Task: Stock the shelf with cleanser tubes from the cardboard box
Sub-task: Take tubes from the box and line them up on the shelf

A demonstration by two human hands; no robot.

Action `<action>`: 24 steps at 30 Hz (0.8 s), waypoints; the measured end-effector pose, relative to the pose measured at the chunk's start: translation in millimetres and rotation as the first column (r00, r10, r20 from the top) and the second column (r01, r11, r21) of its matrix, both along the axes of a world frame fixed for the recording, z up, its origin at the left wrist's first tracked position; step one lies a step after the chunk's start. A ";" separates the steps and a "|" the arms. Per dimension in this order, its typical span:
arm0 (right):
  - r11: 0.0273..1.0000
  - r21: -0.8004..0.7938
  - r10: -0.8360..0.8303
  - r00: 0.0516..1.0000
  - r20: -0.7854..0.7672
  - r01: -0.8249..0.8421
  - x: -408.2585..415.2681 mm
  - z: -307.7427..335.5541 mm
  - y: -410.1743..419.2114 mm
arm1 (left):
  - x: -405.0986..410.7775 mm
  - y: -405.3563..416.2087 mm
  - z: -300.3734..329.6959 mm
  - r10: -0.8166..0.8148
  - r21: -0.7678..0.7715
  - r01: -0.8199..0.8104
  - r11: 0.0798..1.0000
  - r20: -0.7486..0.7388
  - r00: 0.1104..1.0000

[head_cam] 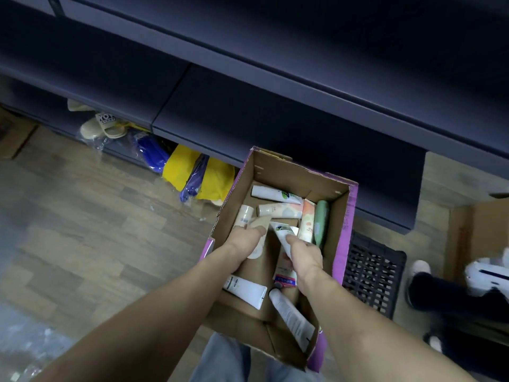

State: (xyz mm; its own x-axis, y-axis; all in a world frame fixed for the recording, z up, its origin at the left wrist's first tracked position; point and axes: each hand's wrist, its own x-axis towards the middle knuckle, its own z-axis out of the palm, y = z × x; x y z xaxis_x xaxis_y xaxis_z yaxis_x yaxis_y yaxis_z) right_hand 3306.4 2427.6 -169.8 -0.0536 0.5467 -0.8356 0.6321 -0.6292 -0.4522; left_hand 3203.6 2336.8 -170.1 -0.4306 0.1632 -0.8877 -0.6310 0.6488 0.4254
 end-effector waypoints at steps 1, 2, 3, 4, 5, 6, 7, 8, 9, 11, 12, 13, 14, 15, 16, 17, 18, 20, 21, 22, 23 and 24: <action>1.000 -0.013 -0.023 1.000 -0.013 0.023 0.5 1.8 -1.5 | -0.1 -0.4 3.9 -0.036 0.007 0.036 0.999 -0.017 0.999; 0.998 -0.033 -0.059 0.998 -0.029 0.058 0.4 5.3 -3.1 | 0.0 -1.2 7.7 -0.071 0.014 0.072 0.997 -0.035 0.997; 0.994 -0.058 -0.093 0.994 -0.050 0.090 1.0 8.1 -4.4 | 0.4 -2.5 10.7 -0.106 0.023 0.107 0.994 -0.049 0.993; 0.991 -0.081 -0.110 0.992 -0.066 0.105 2.1 13.2 -5.9 | 0.4 -4.4 15.1 -0.145 0.031 0.148 0.989 -0.065 0.987; 0.989 -0.090 -0.122 0.990 -0.070 0.115 3.4 17.0 -6.7 | 0.8 -6.7 17.8 -0.185 0.039 0.189 0.981 -0.076 0.980; 0.989 -0.088 -0.129 0.989 -0.079 0.122 4.7 23.6 -7.3 | 1.3 -8.8 21.0 -0.225 0.042 0.229 0.972 -0.087 0.970; 0.988 -0.087 -0.133 0.988 -0.081 0.126 5.7 28.6 -8.6 | 2.4 -11.0 24.6 -0.256 0.039 0.261 0.964 -0.102 0.961; 0.989 -0.075 -0.130 0.988 -0.084 0.123 5.9 32.9 -10.7 | 3.6 -13.0 27.8 -0.284 0.030 0.290 0.957 -0.124 0.951; 0.992 -0.061 -0.119 0.989 -0.083 0.114 5.7 37.1 -13.2 | 5.5 -14.9 29.5 -0.314 0.015 0.320 0.947 -0.155 0.936; 1.000 -0.003 -0.030 0.998 -0.059 0.029 6.8 37.7 -17.4 | 10.1 -19.0 35.6 -0.376 -0.027 0.380 0.925 -0.229 0.898; 0.999 0.027 0.041 0.999 -0.022 -0.041 8.7 40.4 -19.0 | 12.4 -20.6 39.5 -0.397 -0.046 0.400 0.915 -0.261 0.880; 0.994 0.052 0.095 0.995 0.006 -0.095 11.1 43.4 -21.0 | 14.8 -22.5 41.9 -0.413 -0.062 0.414 0.908 -0.289 0.864; 0.990 0.070 0.124 0.992 0.010 -0.125 14.1 46.0 -22.2 | 16.8 -24.6 45.4 -0.429 -0.079 0.427 0.901 -0.315 0.846; 0.989 0.069 0.133 0.991 -0.005 -0.133 17.3 48.9 -22.9 | 18.9 -26.4 49.2 -0.440 -0.101 0.433 0.896 -0.343 0.830; 0.988 0.064 0.142 0.989 -0.030 -0.139 20.3 53.1 -23.1 | 21.0 -28.3 53.6 -0.444 -0.122 0.432 0.894 -0.382 0.810; 0.989 0.047 0.141 0.988 -0.059 -0.139 22.6 58.7 -24.8 | 23.1 -30.1 58.9 -0.446 -0.141 0.429 0.892 -0.421 0.790; 0.991 0.043 0.132 0.987 -0.090 -0.129 25.6 63.7 -26.8 | 25.3 -31.6 64.8 -0.448 -0.155 0.428 0.890 -0.463 0.765; 0.986 0.038 0.166 0.979 -0.116 -0.162 30.4 75.6 -32.1 | 29.1 -34.9 76.7 -0.443 -0.181 0.413 0.893 -0.521 0.729; 0.980 0.059 0.198 0.973 -0.120 -0.192 32.1 82.9 -35.0 | 30.9 -36.8 84.7 -0.433 -0.190 0.398 0.898 -0.542 0.720; 0.969 0.097 0.239 0.965 -0.111 -0.229 33.5 91.0 -37.9 | 32.5 -38.9 92.6 -0.423 -0.197 0.382 0.903 -0.569 0.706; 0.955 0.144 0.276 0.955 -0.109 -0.259 34.8 99.4 -40.5 | 33.9 -41.3 100.7 -0.410 -0.206 0.362 0.909 -0.590 0.696; 0.940 0.190 0.309 0.945 -0.113 -0.284 35.4 106.7 -42.4 | 34.9 -43.8 108.5 -0.401 -0.215 0.344 0.914 -0.606 0.687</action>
